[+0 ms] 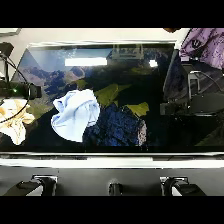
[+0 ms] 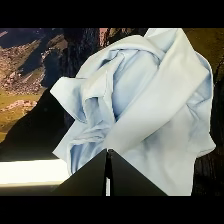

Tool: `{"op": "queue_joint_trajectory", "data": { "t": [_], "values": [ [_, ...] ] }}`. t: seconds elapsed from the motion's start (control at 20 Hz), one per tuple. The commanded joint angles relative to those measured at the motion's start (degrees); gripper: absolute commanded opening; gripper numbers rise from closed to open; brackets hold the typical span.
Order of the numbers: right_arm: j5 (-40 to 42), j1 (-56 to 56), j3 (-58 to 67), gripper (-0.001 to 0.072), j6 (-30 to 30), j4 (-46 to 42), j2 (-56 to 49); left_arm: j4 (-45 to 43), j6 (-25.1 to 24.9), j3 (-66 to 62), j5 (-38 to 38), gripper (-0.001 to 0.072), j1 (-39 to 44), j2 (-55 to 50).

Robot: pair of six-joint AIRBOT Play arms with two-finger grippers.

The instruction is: Fold the clothes and pants, and hang the long-sleeved shirts on hangers.

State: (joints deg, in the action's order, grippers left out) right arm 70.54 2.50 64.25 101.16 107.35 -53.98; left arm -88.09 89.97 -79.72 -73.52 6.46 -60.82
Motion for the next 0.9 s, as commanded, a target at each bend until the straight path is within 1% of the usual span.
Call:
{"op": "queue_joint_trajectory", "data": {
  "t": [0.0,0.7,0.85],
  "values": [
    [0.0,0.0,0.0,0.0040,0.0,0.0,0.0,0.0,0.0,0.0,0.0,0.0021,-0.1,0.0],
    [0.0,0.0,0.0,0.0040,0.0,0.0,0.0,0.0,0.0,0.0,0.0,0.0021,-0.1,0.0],
    [0.0,0.0,0.0,0.0040,0.0,0.0,0.0,0.1,0.1,0.0,4.1,0.0023,0.0,-0.2]
  ]
}}
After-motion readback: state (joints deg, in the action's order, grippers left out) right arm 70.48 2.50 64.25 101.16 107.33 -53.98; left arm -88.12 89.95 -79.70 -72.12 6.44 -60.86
